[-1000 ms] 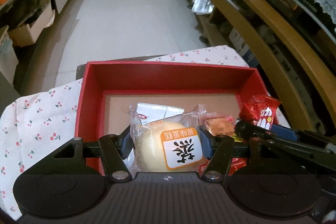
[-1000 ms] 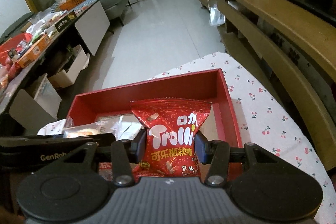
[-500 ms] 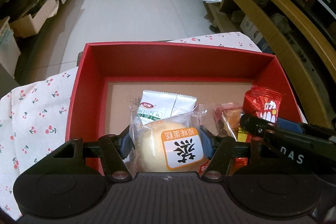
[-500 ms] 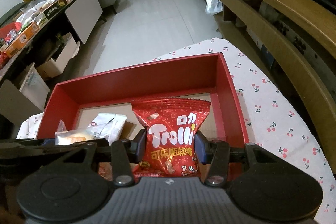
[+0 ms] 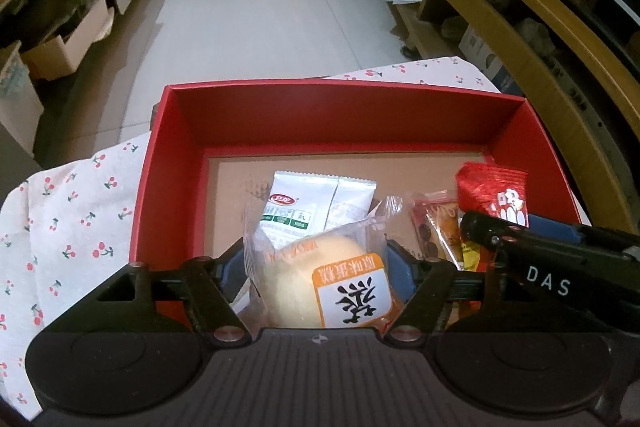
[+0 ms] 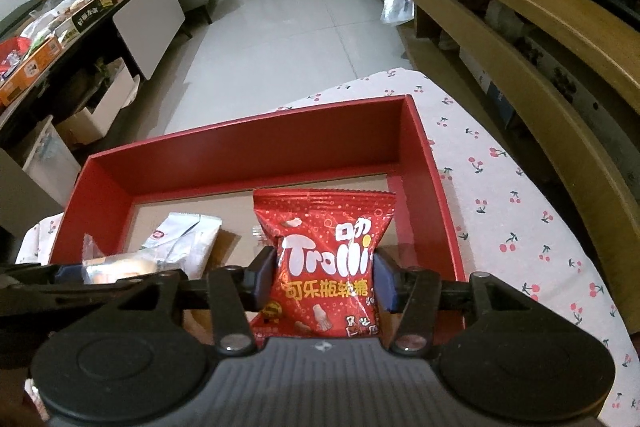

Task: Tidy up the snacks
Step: 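Lower the bun into the tray and open the left gripper while the right releases the Trolli bag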

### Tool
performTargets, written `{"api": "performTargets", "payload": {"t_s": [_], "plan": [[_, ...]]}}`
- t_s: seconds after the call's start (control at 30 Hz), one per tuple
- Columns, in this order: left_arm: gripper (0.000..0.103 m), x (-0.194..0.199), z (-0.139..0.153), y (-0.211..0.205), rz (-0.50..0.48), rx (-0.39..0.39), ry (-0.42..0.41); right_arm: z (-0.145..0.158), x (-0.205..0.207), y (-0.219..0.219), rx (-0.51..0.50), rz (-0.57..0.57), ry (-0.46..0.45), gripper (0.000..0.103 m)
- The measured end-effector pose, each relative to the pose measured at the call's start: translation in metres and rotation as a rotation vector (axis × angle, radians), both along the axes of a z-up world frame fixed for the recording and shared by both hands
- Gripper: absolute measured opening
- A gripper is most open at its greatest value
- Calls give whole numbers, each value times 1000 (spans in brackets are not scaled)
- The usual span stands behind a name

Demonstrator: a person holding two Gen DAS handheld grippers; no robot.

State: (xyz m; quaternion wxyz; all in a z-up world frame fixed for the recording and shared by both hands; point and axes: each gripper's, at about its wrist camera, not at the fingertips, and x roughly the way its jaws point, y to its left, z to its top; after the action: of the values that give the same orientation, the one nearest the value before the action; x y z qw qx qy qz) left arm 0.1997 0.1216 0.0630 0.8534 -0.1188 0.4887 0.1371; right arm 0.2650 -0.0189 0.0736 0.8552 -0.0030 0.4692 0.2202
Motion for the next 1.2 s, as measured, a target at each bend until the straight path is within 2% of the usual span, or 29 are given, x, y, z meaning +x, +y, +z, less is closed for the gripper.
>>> {"api": "performTargets", "payload": {"t_s": [0.27, 0.7, 1.2], "plan": [[83, -3, 4, 1, 1, 9, -12, 5, 0, -3, 9, -16, -23, 55], [86, -15, 21, -3, -3, 9, -49, 26, -8, -11, 56, -32, -61, 56], [87, -48, 38, 5, 14, -10, -77, 41, -46, -11, 71, 24, -68, 59]]}}
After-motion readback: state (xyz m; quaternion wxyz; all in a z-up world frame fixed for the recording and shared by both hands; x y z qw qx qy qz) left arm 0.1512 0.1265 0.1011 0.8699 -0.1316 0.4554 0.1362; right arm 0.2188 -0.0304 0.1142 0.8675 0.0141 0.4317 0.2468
